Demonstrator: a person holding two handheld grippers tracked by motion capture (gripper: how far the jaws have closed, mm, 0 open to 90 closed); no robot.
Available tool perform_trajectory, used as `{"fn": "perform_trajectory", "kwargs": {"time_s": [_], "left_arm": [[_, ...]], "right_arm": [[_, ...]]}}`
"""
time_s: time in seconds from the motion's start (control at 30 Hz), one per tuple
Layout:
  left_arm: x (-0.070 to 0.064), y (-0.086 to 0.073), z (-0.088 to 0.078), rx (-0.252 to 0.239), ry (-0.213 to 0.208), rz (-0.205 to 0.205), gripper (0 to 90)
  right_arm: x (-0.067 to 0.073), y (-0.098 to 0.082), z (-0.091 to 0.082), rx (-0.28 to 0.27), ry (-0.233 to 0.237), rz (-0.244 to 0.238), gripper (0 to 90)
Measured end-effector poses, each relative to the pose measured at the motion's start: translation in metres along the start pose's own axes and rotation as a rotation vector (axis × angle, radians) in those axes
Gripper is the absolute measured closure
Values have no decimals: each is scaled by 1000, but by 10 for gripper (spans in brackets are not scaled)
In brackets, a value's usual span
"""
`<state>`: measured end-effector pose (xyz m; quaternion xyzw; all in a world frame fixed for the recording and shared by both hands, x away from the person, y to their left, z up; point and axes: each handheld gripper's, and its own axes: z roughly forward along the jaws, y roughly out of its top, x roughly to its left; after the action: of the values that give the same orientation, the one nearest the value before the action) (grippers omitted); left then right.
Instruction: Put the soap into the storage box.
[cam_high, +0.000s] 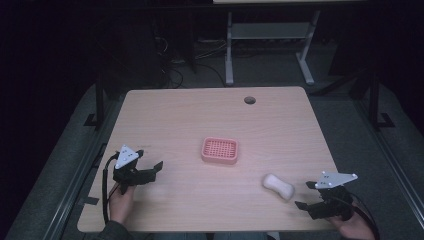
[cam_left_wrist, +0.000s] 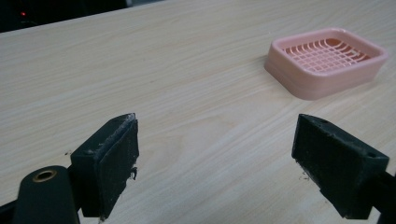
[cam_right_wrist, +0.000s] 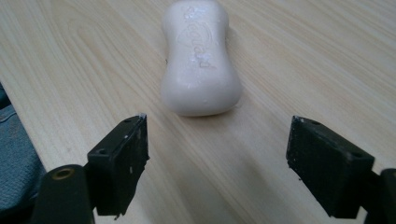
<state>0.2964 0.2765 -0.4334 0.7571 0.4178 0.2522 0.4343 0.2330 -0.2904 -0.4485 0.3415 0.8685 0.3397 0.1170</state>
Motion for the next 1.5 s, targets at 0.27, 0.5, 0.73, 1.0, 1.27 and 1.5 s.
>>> {"fn": "perform_trajectory", "kwargs": {"time_s": [0.27, 0.5, 0.73, 1.0, 1.27, 1.5], "left_arm": [[-4, 1, -1, 9, 26, 39, 146], [-3, 1, -4, -5, 37, 40, 146], [-6, 2, -2, 5, 31, 65, 146], [-6, 2, -3, -2, 34, 65, 146], [-5, 3, -4, -12, 23, 53, 146], [-5, 3, -3, -8, 16, 47, 146]], "right_arm": [[0, 9, 1, 18, 16, 8, 178], [1, 24, 1, 45, 22, -23, 182], [0, 44, 5, 91, 38, -48, 200], [-2, 61, 13, 123, 41, -78, 211], [-3, 73, 25, 153, 55, -92, 216], [-2, 83, 34, 193, 52, -109, 236]]}}
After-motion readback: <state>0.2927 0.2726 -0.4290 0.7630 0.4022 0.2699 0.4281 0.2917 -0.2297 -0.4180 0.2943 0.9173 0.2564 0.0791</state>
